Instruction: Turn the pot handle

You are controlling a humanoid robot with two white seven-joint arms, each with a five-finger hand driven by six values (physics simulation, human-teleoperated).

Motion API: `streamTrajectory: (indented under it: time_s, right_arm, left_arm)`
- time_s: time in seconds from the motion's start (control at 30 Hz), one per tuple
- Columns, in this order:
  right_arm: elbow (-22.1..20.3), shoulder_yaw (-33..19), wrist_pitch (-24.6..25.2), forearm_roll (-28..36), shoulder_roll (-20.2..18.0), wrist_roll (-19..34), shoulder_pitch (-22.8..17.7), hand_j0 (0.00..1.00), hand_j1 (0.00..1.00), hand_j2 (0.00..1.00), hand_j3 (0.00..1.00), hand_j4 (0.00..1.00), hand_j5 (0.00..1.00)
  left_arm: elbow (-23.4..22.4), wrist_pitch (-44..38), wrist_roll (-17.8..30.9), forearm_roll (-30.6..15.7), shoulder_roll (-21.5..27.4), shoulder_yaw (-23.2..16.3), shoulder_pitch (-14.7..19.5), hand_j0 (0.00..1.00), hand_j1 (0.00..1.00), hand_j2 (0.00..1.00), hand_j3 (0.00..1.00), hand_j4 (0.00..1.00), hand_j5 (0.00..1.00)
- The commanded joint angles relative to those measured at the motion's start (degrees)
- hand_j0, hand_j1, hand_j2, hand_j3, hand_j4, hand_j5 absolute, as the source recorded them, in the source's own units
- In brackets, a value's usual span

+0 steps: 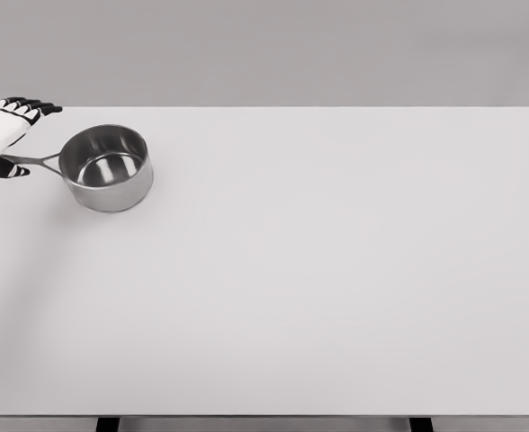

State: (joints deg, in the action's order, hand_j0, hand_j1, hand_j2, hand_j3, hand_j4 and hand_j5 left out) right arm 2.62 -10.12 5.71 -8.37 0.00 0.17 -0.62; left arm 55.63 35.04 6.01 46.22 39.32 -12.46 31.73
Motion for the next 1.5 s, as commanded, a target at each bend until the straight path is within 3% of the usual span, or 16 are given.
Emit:
streamTrajectory:
  time_s: [0.0, 0.7, 1.07, 1.47]
  right_arm:
    - [0.02, 0.01, 0.00, 0.01, 0.00, 0.01, 0.00, 1.00, 1.00, 1.00, 1.00, 1.00, 1.00]
    - [0.02, 0.01, 0.00, -0.07, 0.00, 0.01, 0.00, 1.00, 1.00, 1.00, 1.00, 1.00, 1.00]
    - [0.02, 0.01, 0.00, -0.07, 0.00, 0.01, 0.00, 1.00, 1.00, 1.00, 1.00, 1.00, 1.00]
    - [0.02, 0.01, 0.00, 0.02, 0.00, 0.01, 0.00, 1.00, 1.00, 1.00, 1.00, 1.00, 1.00]
  left_arm:
    - [0.00, -0.04, -0.04, -0.34, 0.06, 0.06, 0.00, 1.00, 1.00, 1.00, 1.00, 1.00, 1.00]
    - [-3.69, -0.04, -0.13, -0.43, 0.85, 0.15, 0.70, 1.00, 1.00, 1.00, 1.00, 1.00, 1.00]
    - [-2.72, -0.04, -0.04, -1.05, 0.94, -0.02, 0.00, 1.00, 1.00, 1.00, 1.00, 1.00, 1.00]
    - [2.29, -0.04, 0.14, -1.83, 1.20, -0.11, -2.29, 1.00, 1.00, 1.00, 1.00, 1.00, 1.00]
